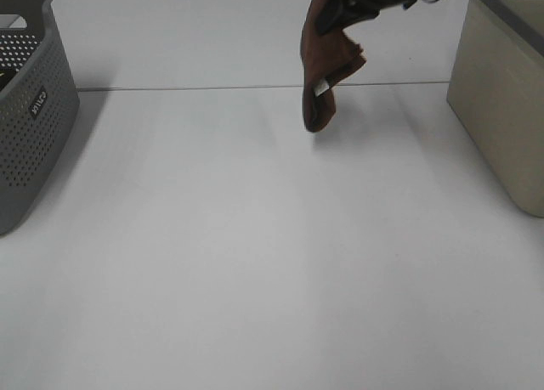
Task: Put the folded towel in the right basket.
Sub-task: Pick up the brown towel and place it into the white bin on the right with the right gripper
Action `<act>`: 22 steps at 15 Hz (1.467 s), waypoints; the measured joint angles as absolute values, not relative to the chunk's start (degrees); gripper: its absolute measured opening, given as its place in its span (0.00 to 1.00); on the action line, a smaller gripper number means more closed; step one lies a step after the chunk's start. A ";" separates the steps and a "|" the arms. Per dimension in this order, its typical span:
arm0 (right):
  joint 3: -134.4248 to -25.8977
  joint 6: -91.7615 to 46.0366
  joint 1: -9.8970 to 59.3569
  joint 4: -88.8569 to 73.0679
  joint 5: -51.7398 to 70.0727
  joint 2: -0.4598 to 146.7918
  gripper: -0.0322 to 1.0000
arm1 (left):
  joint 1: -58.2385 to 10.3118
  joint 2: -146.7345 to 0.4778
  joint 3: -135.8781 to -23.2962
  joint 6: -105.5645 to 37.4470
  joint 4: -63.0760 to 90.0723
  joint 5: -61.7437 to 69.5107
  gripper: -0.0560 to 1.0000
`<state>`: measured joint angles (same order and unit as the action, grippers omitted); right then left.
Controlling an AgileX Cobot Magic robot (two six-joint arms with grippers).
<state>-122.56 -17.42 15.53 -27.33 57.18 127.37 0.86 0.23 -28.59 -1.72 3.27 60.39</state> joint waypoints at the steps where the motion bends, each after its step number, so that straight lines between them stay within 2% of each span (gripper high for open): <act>1: -122.56 -16.39 15.53 -23.66 57.75 124.39 0.09 | 0.86 0.23 -28.59 -1.72 3.27 60.39 0.97; 9: -122.56 -6.76 14.09 2.01 61.59 108.35 0.09 | 0.86 0.23 -28.59 -1.83 3.27 60.39 0.97; 11: -122.56 -5.79 9.45 1.32 63.20 106.86 0.09 | 0.86 0.23 -28.59 -1.83 3.27 60.39 0.97; 14: -122.56 -5.44 -2.41 -4.47 67.21 106.63 0.09 | 0.86 0.23 -28.59 -1.83 3.27 60.39 0.97; 17: -122.56 -5.44 -10.49 -7.79 68.87 106.86 0.09 | 0.86 0.23 -28.59 -1.83 3.27 60.39 0.97; 19: -122.56 -5.44 -13.06 -9.05 69.90 108.98 0.09 | 0.86 0.23 -28.59 -1.83 3.27 60.39 0.97; 22: -122.56 -5.44 -13.12 -9.91 70.02 114.31 0.09 | 0.86 0.23 -28.59 -1.83 3.27 60.39 0.97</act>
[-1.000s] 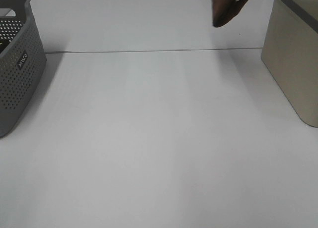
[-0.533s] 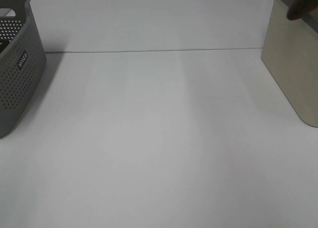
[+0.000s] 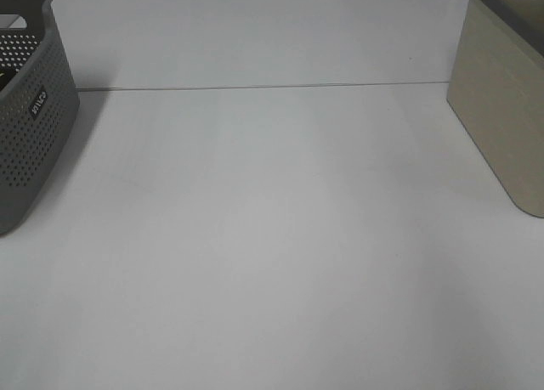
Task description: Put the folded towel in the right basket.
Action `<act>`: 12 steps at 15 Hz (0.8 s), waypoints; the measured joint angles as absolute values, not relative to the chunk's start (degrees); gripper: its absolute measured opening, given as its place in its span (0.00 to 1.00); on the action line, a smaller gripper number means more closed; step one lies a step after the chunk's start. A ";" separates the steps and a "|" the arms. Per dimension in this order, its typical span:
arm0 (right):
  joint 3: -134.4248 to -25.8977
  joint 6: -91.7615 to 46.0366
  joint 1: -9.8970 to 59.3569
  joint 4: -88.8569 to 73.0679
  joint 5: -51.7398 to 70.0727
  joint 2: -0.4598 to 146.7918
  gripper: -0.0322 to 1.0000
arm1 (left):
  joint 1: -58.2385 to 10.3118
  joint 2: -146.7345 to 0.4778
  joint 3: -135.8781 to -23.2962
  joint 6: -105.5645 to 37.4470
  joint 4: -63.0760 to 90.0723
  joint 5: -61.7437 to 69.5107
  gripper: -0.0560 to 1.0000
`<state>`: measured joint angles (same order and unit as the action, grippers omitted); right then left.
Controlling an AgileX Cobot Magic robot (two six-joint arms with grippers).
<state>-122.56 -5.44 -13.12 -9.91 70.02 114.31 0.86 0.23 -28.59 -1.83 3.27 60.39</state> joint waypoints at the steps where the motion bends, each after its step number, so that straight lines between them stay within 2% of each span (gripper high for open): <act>1: -122.56 -5.44 -13.12 -9.91 70.02 116.31 0.10 | 0.86 0.23 -28.59 -1.83 3.27 60.39 0.97; 3: -122.56 -5.39 -13.12 -9.91 69.96 118.89 0.23 | 0.86 0.23 -28.59 -1.83 3.27 60.39 0.97; 6: -122.56 -3.90 -13.12 -9.91 69.96 119.75 0.58 | 0.86 0.23 -28.59 -1.83 3.27 60.39 0.97; 7: -122.56 -3.84 -13.12 -9.91 69.96 119.52 0.65 | 0.86 0.23 -28.59 -1.83 3.27 60.39 0.97; 11: -122.56 -3.90 -12.95 -15.47 69.96 114.99 0.69 | 0.86 0.23 -28.59 -1.83 3.27 60.39 0.97; 12: -122.56 -4.35 -10.94 -16.73 69.96 111.61 0.69 | 0.86 0.23 -28.59 -1.83 3.27 60.39 0.97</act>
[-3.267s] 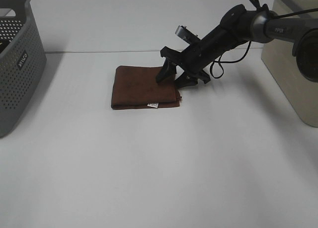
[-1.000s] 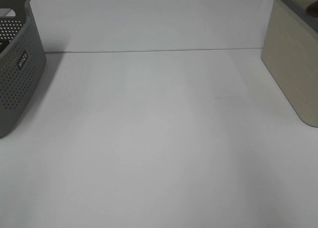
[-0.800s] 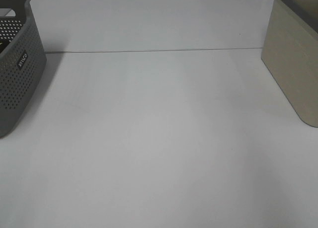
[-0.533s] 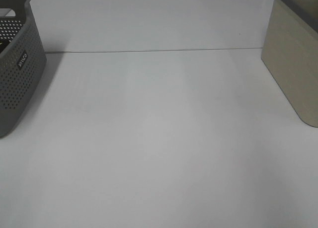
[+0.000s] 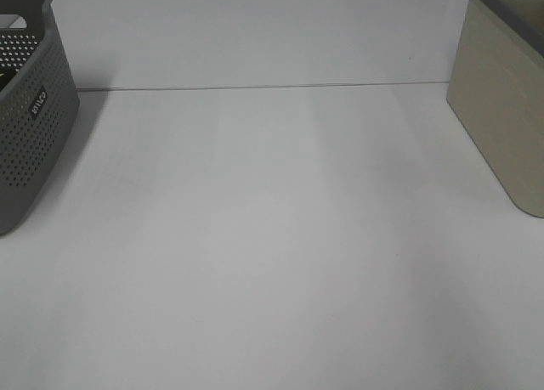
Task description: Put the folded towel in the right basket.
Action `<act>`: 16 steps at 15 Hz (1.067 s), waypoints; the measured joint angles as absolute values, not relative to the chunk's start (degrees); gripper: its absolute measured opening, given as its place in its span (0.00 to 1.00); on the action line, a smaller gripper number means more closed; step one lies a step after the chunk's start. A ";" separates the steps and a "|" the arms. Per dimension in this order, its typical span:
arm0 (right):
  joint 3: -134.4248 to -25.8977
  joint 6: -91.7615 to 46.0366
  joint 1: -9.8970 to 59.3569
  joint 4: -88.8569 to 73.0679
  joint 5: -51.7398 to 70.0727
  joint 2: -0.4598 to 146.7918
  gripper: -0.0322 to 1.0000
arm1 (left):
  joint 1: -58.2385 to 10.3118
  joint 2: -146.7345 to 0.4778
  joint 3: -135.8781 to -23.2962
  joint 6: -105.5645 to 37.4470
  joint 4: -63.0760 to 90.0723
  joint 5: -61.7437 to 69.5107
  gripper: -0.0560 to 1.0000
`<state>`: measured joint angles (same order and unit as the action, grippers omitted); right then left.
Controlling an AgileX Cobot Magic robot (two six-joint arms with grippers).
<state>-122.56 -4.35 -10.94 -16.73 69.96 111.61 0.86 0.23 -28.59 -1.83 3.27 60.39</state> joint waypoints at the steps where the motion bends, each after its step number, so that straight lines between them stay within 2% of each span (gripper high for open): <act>1: -122.56 -4.58 -8.94 -16.27 69.96 110.07 0.69 | 0.86 0.23 -28.59 -1.83 3.27 60.39 0.97; 5: -121.70 -3.38 0.40 -9.22 69.96 103.19 0.69 | 0.86 0.23 -28.59 -1.83 3.27 60.39 0.97; 8: -114.53 -2.18 1.43 -7.62 69.96 95.63 0.69 | 0.86 0.23 -28.59 -1.83 3.27 60.39 0.97; 12: -88.58 -1.78 1.55 -6.13 69.90 79.98 0.69 | 0.86 0.23 -28.59 -1.83 3.27 60.39 0.97; 13: -76.95 -1.78 1.55 -5.21 69.90 74.37 0.69 | 0.86 0.23 -28.59 -1.83 3.27 60.39 0.97; 16: -57.35 -0.92 1.55 -3.84 69.79 63.83 0.69 | 0.86 0.23 -28.59 -1.83 3.27 60.39 0.97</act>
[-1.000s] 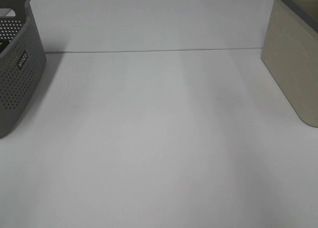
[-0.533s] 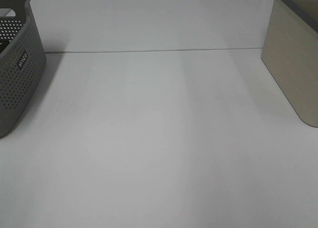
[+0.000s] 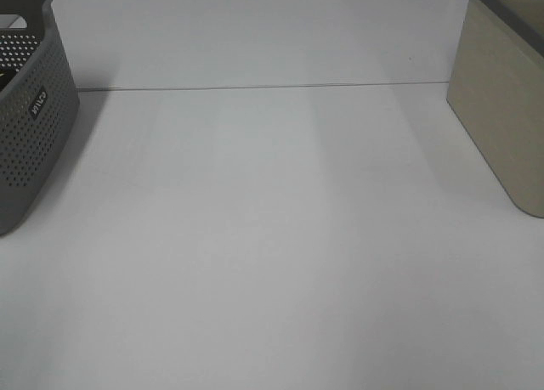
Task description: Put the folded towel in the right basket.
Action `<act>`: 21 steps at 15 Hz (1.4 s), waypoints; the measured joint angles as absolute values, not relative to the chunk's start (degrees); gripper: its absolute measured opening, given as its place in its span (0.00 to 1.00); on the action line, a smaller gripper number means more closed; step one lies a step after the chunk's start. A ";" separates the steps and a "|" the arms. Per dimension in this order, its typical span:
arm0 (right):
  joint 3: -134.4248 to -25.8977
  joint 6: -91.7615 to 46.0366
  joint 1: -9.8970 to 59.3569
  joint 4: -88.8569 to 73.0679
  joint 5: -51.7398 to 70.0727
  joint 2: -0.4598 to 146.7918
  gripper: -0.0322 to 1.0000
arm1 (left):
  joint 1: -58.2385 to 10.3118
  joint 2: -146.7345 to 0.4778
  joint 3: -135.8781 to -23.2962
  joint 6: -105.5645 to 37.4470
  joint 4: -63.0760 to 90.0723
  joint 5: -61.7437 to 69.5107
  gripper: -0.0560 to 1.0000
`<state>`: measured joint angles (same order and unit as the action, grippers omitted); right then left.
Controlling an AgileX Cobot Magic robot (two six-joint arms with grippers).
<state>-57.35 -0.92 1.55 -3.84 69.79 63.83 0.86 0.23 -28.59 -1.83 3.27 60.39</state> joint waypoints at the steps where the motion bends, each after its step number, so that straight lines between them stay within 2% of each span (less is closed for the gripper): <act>1: -51.97 -0.92 1.55 -3.72 69.61 60.16 0.69 | 0.86 0.23 -28.59 -1.83 3.27 60.39 0.97; 7: -32.03 -0.92 1.55 -3.72 66.98 40.91 0.69 | 0.86 0.23 -28.59 -1.83 3.27 60.39 0.97; 9: -31.11 -1.49 1.55 -3.72 64.29 29.05 0.69 | 0.86 0.23 -28.59 -1.83 3.27 60.39 0.97; 16: -29.28 -3.55 1.55 -3.78 61.08 3.04 0.69 | 0.86 0.23 -28.59 -1.83 3.27 60.39 0.97; 21: -29.28 -3.55 1.55 -3.84 61.08 -0.34 0.69 | 0.86 0.23 -28.59 -1.83 3.27 60.39 0.97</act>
<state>-29.28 -3.55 1.55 -3.84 61.08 -0.34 0.86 0.23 -28.59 -1.83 3.27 60.39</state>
